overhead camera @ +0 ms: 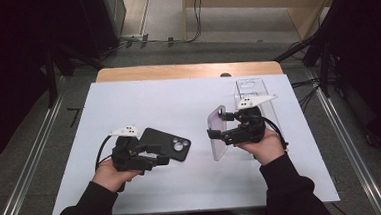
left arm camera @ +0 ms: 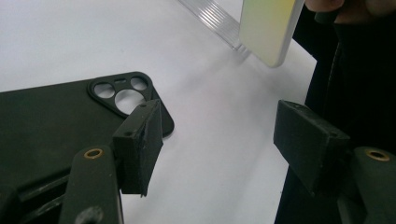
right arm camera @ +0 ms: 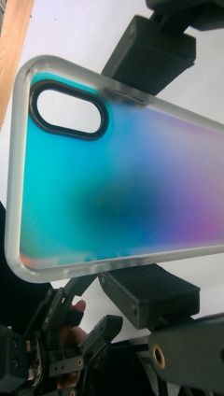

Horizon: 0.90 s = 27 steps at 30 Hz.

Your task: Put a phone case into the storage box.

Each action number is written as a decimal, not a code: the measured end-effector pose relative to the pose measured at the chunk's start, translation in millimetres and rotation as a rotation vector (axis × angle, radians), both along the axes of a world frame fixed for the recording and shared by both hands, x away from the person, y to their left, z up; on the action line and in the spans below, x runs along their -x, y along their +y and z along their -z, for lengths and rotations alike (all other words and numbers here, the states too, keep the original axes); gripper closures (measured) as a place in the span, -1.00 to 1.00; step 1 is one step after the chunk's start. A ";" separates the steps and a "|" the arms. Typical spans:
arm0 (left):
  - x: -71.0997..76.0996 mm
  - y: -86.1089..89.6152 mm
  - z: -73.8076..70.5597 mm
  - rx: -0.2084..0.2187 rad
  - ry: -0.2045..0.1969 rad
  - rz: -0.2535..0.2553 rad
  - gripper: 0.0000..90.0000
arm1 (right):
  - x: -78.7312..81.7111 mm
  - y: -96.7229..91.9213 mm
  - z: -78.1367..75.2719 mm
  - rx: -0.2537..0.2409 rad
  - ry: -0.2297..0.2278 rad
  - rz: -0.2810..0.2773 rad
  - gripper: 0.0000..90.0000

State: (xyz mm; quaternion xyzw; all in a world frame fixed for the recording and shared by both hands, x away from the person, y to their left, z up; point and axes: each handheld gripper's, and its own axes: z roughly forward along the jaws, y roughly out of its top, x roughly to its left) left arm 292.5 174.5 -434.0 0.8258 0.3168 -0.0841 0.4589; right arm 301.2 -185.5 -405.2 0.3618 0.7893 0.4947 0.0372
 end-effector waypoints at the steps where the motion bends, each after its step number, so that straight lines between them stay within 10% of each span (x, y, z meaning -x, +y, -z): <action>1: 0.3 1.0 0.6 -0.002 -0.001 -0.002 -0.26 | 0.0 -1.3 -0.7 -0.001 0.004 -0.002 -0.68; 27: 9.1 18.8 14.7 -0.059 0.005 -0.033 -0.26 | 6.1 -56.2 -29.6 -0.009 -0.047 0.184 -0.68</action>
